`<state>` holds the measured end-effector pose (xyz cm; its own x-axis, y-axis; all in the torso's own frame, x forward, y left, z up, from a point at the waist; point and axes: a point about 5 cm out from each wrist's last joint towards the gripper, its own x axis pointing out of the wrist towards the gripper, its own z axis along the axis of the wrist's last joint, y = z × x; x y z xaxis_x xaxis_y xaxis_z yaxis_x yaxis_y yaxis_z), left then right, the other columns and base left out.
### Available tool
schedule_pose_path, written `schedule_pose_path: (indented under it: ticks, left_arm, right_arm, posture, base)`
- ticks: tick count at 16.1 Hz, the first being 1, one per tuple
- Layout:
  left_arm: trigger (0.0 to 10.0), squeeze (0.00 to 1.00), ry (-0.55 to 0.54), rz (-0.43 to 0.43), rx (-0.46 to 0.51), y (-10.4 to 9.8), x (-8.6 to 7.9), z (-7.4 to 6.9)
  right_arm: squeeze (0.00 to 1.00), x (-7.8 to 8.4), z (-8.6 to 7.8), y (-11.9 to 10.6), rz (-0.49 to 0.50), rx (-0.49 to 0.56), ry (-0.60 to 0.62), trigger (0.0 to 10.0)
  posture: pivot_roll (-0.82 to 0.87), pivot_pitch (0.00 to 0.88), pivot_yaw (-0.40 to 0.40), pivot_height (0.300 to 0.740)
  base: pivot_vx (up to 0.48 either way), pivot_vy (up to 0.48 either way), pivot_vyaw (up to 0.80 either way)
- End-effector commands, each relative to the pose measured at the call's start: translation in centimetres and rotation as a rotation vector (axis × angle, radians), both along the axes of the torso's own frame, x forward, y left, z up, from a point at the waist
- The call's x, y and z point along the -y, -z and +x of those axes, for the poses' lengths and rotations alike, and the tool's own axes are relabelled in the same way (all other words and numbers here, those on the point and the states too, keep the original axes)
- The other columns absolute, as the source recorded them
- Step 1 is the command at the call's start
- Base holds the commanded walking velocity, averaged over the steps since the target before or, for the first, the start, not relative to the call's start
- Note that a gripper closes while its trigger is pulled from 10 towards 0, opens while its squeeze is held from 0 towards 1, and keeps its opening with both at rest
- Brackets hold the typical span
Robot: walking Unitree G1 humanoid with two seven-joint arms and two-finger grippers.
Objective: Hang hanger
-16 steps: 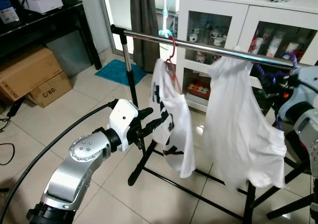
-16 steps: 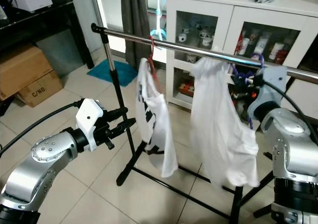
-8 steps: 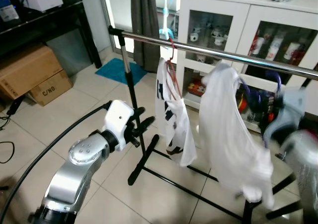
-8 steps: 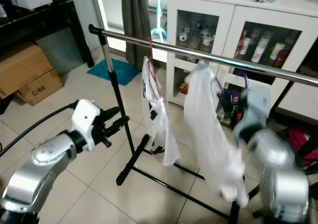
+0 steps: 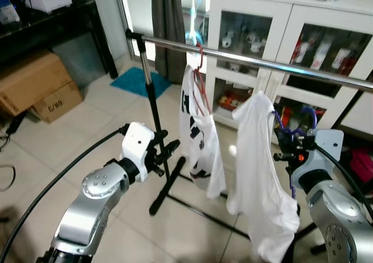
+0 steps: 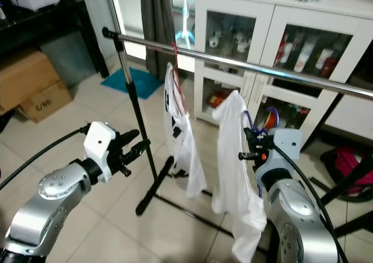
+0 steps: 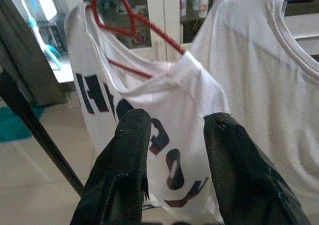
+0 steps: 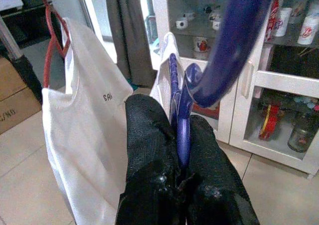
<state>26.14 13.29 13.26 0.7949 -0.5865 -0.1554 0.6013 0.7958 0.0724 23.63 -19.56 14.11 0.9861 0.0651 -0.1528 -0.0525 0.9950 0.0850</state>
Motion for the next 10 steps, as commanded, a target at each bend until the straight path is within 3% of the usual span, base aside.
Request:
schedule_pose_path:
  ticks: [1, 10]
  left_arm:
    - [10.0, 0.00, -0.007, 0.004, 0.000, -0.07, -0.09, -0.04]
    - [10.0, 0.00, -0.016, -0.002, -0.001, -0.10, -0.20, -0.33]
  right_arm:
    - [0.00, -0.31, -0.03, -0.38, -0.005, 0.014, -0.012, 0.0]
    - [0.00, -0.67, 0.22, -0.15, -0.022, -0.005, -0.039, 0.0]
  posture:
    - [-0.10, 0.000, 0.037, 0.740]
    - [-0.08, 0.000, 0.018, 0.740]
  base:
    - [-0.289, 0.000, 0.00]
    - [-0.250, 0.000, 0.00]
